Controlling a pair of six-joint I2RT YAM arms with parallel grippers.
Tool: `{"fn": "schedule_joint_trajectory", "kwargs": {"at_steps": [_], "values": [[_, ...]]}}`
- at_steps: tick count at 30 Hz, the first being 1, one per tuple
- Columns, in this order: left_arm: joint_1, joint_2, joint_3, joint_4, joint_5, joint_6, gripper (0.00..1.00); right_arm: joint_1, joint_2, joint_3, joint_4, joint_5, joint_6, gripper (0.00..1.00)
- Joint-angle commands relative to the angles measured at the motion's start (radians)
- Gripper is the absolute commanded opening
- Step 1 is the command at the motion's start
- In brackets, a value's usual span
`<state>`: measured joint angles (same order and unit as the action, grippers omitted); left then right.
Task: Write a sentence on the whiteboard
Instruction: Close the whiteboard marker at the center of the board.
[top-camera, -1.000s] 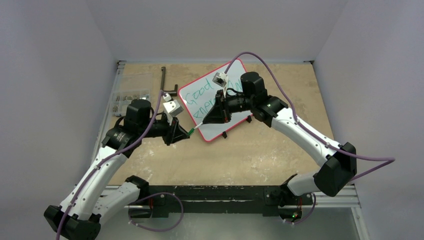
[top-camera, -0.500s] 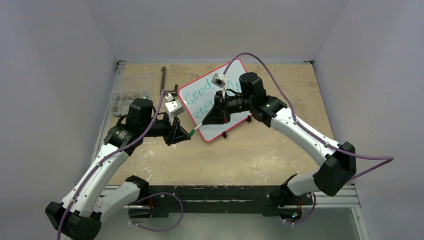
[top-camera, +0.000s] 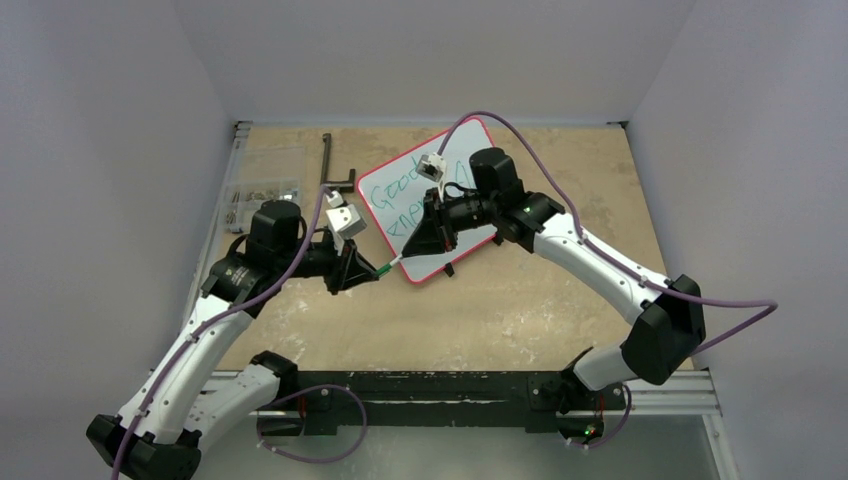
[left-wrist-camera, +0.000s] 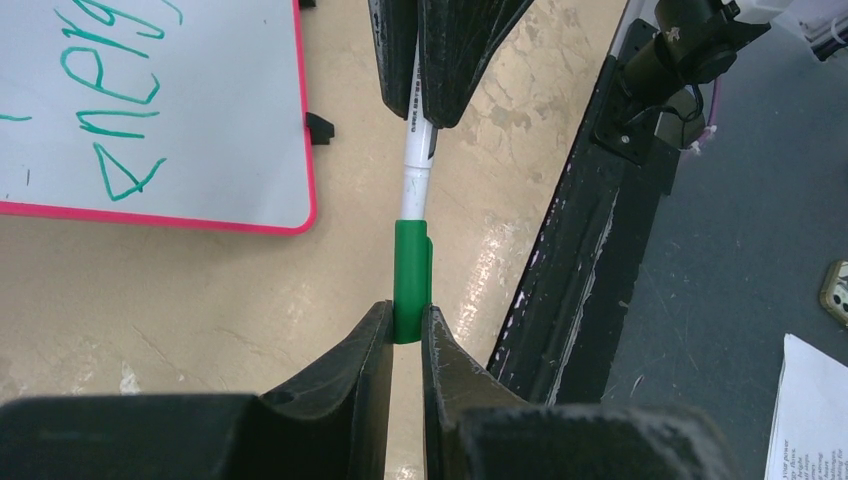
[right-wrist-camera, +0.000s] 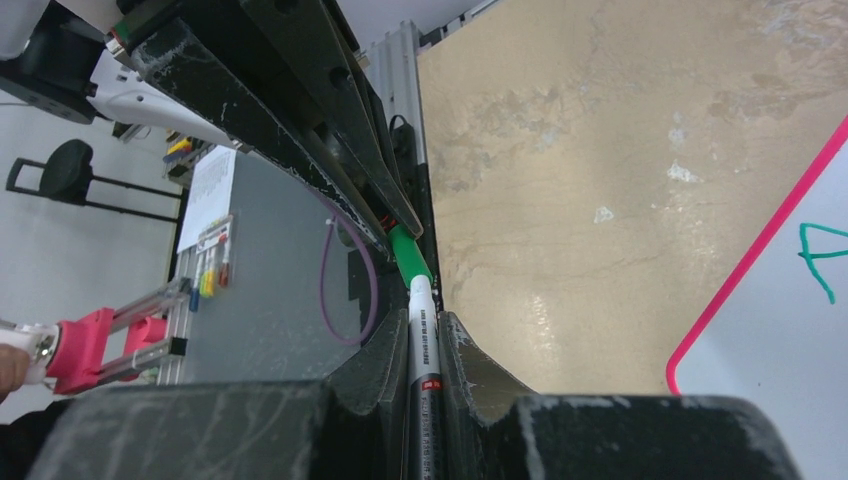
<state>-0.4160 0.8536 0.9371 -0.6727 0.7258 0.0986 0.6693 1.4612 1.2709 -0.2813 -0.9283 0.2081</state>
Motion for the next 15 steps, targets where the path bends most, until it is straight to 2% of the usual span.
{"fn": "schedule_joint_trajectory", "kwargs": {"at_steps": [1,7,15], "values": [[-0.004,-0.012,0.026,0.057,0.029,0.033,0.0,0.011,0.009,0.041,-0.056,-0.047,-0.061,0.0],[-0.004,-0.005,0.021,0.079,0.04,0.008,0.0,0.029,0.013,0.028,-0.006,-0.049,-0.024,0.0],[-0.004,-0.021,0.01,0.108,0.045,-0.012,0.0,0.037,0.001,-0.009,0.141,-0.114,0.074,0.0]]}}
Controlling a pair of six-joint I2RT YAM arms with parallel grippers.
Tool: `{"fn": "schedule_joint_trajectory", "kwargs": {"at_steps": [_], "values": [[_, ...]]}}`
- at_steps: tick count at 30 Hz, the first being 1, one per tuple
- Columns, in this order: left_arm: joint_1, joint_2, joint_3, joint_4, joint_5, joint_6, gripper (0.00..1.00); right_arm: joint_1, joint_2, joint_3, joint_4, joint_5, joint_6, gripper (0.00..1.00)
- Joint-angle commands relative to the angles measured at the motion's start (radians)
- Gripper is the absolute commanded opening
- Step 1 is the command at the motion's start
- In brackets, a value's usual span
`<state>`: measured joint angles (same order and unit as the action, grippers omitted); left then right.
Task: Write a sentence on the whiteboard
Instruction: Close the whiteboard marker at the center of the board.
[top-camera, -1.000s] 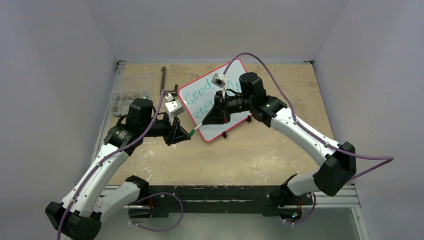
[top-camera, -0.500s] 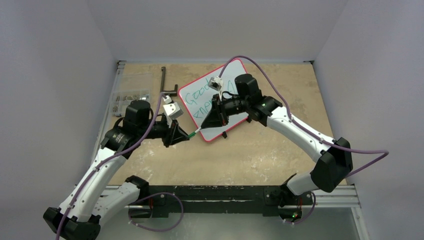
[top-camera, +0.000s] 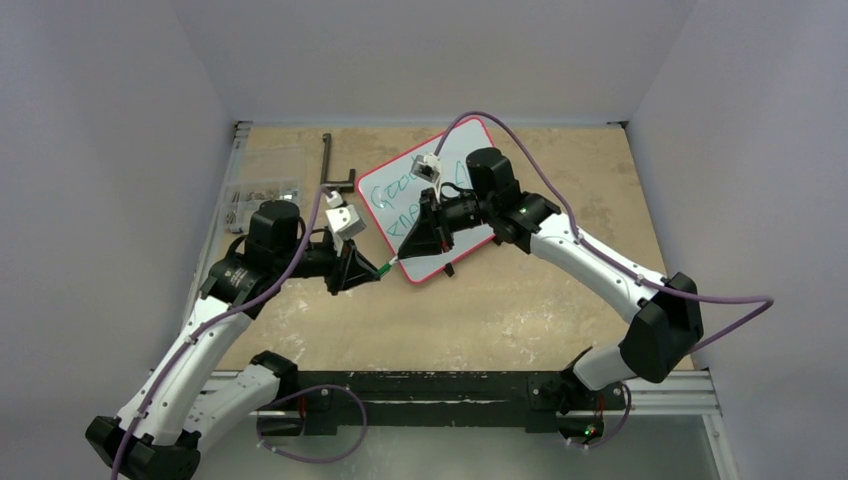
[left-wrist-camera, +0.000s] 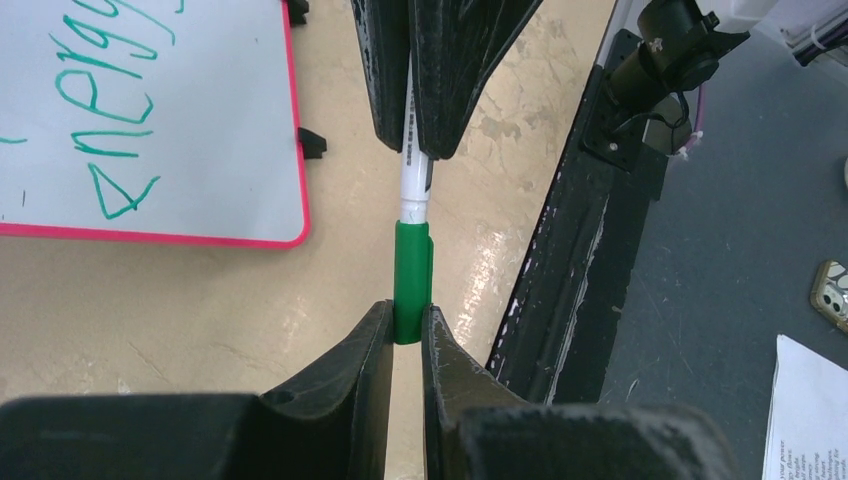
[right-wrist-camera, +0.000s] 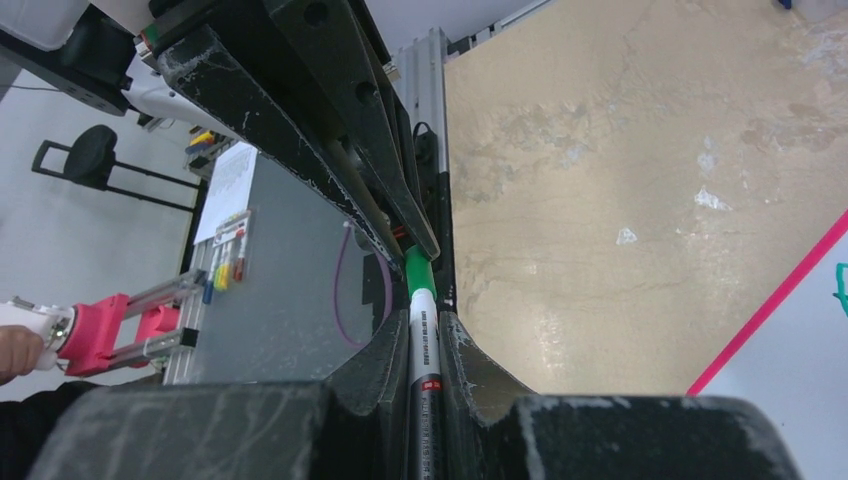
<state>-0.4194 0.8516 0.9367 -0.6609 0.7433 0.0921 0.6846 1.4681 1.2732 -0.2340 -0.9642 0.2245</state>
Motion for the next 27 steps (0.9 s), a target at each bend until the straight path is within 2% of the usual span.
{"fn": "schedule_joint_trajectory", "kwargs": {"at_steps": [1,14,19,27], "values": [[-0.001,-0.022,0.009,0.1,0.027,-0.007,0.0,0.023,-0.004,-0.01,0.096,-0.08,0.061,0.0],[0.0,-0.044,-0.005,0.161,0.025,-0.042,0.0,0.097,0.032,0.004,0.093,-0.045,0.071,0.0],[-0.002,-0.062,-0.026,0.22,-0.001,-0.072,0.0,0.132,0.052,0.003,0.177,-0.005,0.195,0.0],[-0.007,-0.082,-0.017,0.266,-0.09,-0.065,0.0,0.178,0.093,0.035,0.182,0.092,0.318,0.0]]}}
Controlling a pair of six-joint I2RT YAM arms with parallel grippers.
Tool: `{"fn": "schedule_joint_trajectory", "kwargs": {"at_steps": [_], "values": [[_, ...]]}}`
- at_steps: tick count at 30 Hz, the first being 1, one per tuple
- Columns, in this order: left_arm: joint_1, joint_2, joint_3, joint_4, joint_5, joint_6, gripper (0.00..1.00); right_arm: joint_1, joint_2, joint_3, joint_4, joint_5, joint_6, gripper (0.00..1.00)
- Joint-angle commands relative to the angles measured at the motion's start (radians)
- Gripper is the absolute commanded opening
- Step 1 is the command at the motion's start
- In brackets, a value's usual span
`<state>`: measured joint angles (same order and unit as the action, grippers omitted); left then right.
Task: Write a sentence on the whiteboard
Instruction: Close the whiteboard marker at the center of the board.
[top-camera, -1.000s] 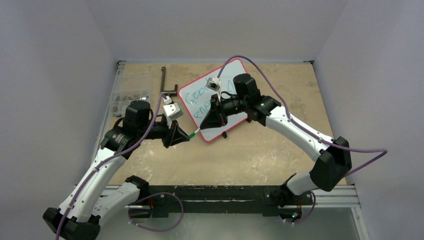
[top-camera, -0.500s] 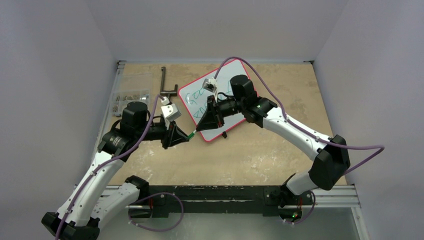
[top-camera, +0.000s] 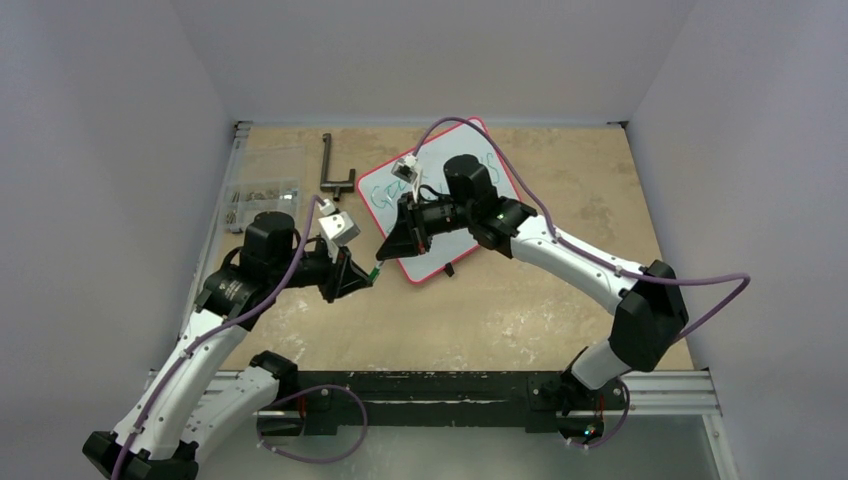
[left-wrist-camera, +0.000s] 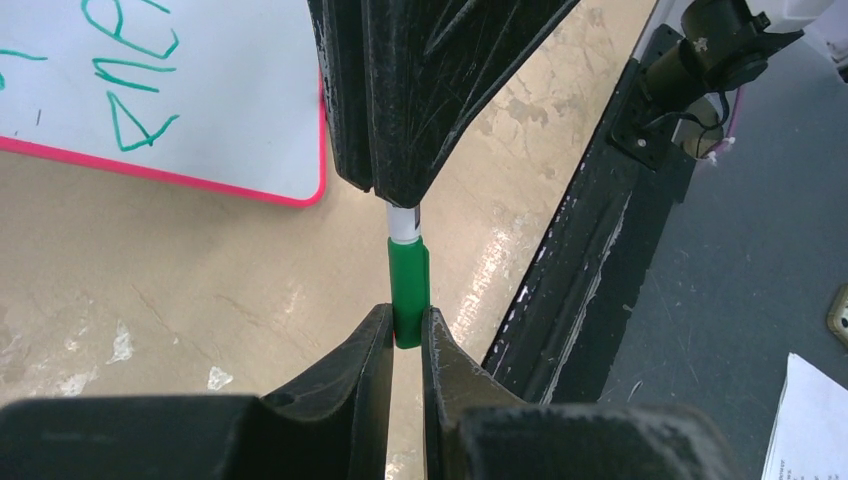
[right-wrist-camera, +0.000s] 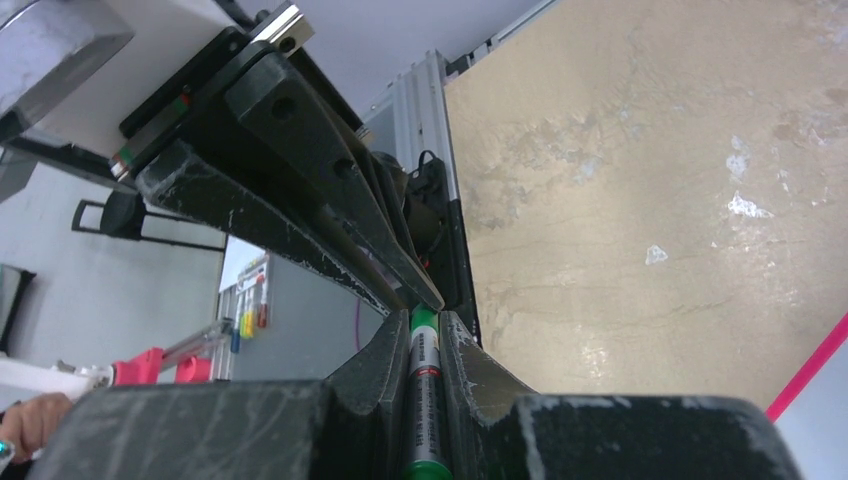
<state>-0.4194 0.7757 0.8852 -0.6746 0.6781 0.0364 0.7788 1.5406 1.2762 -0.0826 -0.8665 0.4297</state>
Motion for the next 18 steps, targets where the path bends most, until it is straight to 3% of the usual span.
{"fn": "schedule_joint_trajectory", "kwargs": {"at_steps": [1,18], "values": [[-0.008,-0.006,0.037,0.288,-0.031,-0.012,0.0,0.087,0.024,0.034,0.03,0.002,0.122,0.0],[-0.016,0.001,0.082,0.426,-0.134,-0.023,0.0,0.161,0.115,0.045,-0.015,0.127,0.181,0.0]]}}
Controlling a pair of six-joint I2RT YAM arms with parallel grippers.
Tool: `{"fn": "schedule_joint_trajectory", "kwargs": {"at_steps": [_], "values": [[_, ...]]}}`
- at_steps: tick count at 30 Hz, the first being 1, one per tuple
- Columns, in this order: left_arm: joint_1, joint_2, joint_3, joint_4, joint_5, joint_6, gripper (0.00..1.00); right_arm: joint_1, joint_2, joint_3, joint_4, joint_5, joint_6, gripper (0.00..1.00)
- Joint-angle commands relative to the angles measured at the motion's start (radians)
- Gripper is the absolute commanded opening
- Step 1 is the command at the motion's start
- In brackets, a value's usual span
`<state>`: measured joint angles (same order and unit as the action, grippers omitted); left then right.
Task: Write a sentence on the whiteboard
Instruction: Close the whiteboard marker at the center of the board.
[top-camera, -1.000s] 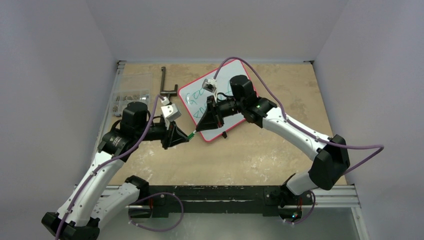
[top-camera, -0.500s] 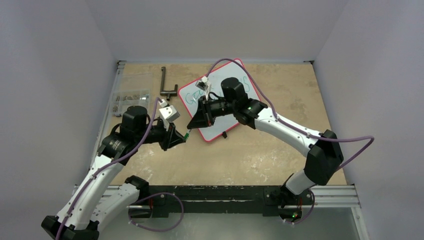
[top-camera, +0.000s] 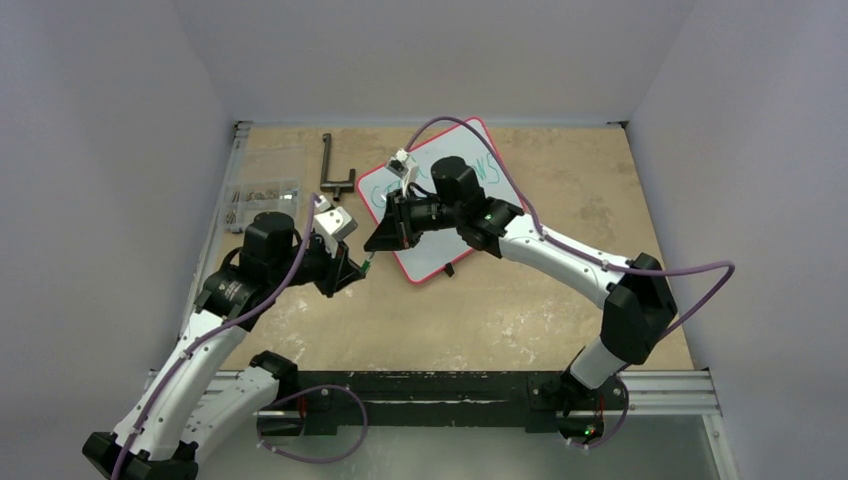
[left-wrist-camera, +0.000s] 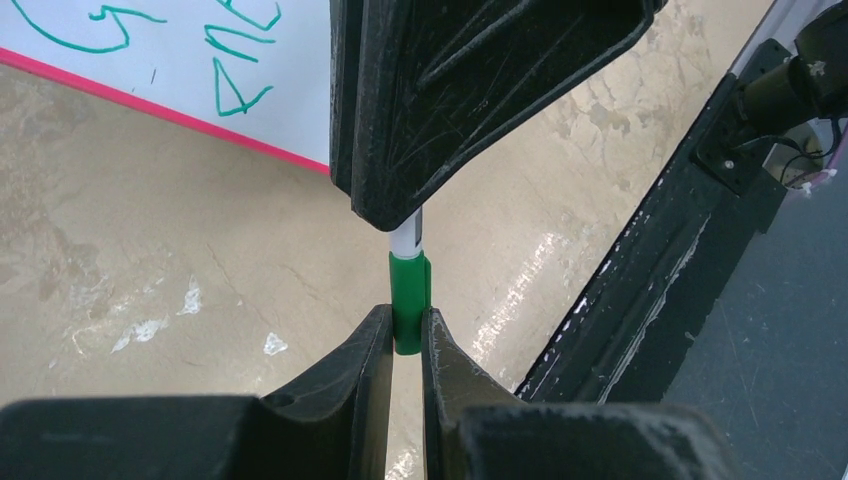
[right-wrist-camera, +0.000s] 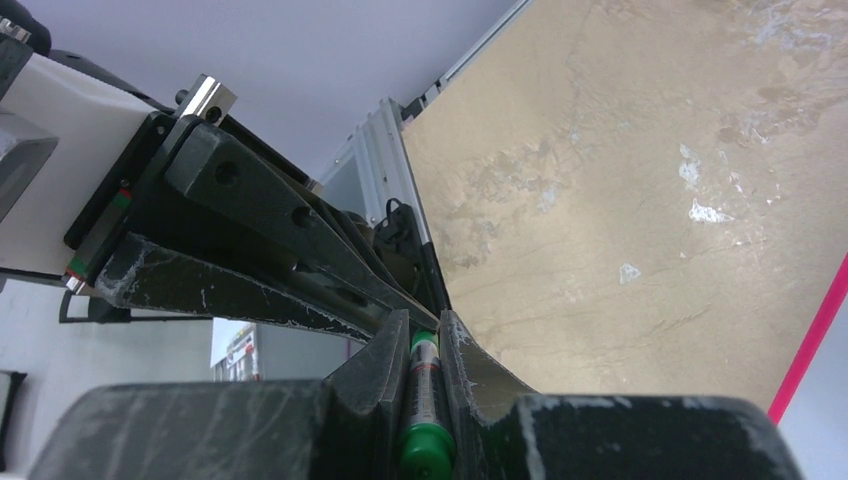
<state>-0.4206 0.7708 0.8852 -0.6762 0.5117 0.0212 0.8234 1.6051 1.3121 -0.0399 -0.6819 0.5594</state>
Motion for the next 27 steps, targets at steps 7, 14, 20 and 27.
{"fn": "schedule_joint_trajectory", "kwargs": {"at_steps": [7,14,20,27], "values": [[-0.015,0.044,0.103,0.481,0.052,-0.027,0.0,0.157,0.073,-0.006,-0.028,-0.059,0.05,0.0],[-0.015,0.085,0.133,0.513,0.052,-0.041,0.0,0.178,0.077,-0.03,0.001,-0.052,0.062,0.0],[-0.014,0.094,0.14,0.554,0.046,-0.05,0.0,0.19,0.09,-0.055,0.027,-0.042,0.07,0.0],[-0.015,0.112,0.169,0.606,0.055,-0.07,0.0,0.218,0.122,-0.042,0.01,-0.014,0.056,0.0]]}}
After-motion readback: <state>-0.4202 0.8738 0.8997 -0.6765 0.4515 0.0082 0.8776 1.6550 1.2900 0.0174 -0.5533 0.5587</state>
